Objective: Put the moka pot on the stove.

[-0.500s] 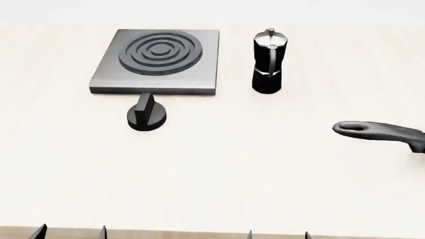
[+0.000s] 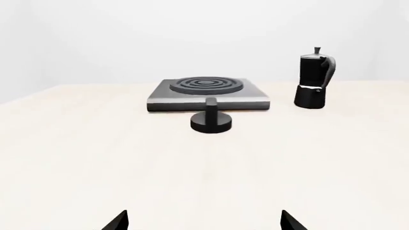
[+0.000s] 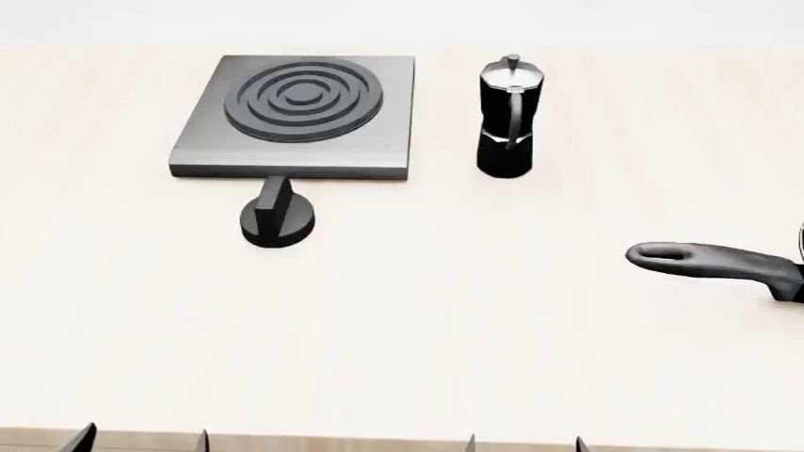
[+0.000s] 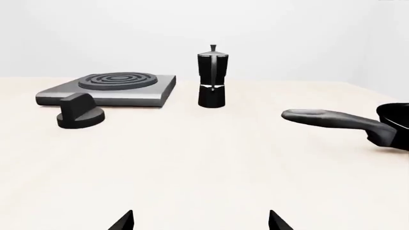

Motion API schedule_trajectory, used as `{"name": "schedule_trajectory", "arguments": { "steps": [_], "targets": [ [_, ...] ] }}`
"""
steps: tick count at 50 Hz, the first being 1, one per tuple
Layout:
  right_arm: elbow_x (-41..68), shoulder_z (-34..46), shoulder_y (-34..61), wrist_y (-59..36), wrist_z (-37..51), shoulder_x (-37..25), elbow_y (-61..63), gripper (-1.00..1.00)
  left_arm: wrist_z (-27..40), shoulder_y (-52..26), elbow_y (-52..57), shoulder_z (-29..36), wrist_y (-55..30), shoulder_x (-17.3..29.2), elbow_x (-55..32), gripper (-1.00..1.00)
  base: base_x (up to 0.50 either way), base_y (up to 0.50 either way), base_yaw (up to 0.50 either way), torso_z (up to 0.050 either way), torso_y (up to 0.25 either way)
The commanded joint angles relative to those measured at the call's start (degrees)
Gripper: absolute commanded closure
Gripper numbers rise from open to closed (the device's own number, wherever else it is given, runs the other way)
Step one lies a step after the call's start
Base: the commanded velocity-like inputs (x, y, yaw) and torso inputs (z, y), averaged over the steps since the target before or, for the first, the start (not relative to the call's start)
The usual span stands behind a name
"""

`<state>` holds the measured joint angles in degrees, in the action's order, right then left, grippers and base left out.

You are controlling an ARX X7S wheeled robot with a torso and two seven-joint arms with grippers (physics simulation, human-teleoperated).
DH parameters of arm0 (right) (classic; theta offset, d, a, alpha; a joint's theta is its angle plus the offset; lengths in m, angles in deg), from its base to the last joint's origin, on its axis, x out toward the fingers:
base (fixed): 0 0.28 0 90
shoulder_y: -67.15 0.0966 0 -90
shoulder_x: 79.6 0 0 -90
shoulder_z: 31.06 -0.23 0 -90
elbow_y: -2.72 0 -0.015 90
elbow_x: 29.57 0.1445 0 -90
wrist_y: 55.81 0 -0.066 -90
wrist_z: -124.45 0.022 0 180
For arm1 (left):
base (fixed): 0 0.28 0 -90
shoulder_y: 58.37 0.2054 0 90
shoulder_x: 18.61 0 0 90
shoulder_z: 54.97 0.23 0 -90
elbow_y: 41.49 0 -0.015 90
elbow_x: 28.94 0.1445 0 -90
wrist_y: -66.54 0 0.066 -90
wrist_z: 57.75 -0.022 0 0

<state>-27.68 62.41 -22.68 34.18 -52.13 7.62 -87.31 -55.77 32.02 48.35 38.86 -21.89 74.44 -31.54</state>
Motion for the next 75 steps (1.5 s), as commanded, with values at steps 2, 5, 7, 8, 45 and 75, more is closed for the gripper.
{"name": "schedule_trajectory", "arguments": {
  "steps": [2,5,7,8,45,75],
  "targets": [
    [1.1,1.4,0.0,0.3,1.1,-1.3,0.0,-1.00,1.7,0.2,0.4,1.9,0.2,1.3,0.2,-1.00,0.00,0.00,0.00,0.000,0.000],
    [1.5,1.7,0.0,0.3,1.2,-1.5,-0.1,-1.00,0.5,-0.1,-4.2,1.4,5.6,0.9,-2.3,-1.00,0.00,0.00,0.00,0.000,0.000],
    [1.6,1.8,0.0,0.5,1.4,-1.6,-0.1,-1.00,-0.4,-0.4,-6.3,1.6,6.9,1.0,-3.3,-1.00,0.00,0.00,0.00,0.000,0.000],
    [1.6,2.0,0.1,0.6,1.4,-1.7,-0.2,-1.00,-0.1,-1.0,-9.5,1.7,9.5,0.8,-2.7,-1.00,0.00,0.00,0.00,0.000,0.000],
    [3.0,5.3,0.6,7.4,2.3,-4.3,-2.6,-1.00,3.0,-0.1,-3.5,4.1,9.3,3.6,-4.8,-1.00,0.00,0.00,0.00,0.000,0.000],
    [4.3,6.7,0.9,10.0,3.4,-5.3,-3.5,-1.00,4.2,0.7,-1.3,5.9,9.5,5.2,-5.9,-1.00,0.07,0.00,0.00,0.000,0.000]
  ]
}}
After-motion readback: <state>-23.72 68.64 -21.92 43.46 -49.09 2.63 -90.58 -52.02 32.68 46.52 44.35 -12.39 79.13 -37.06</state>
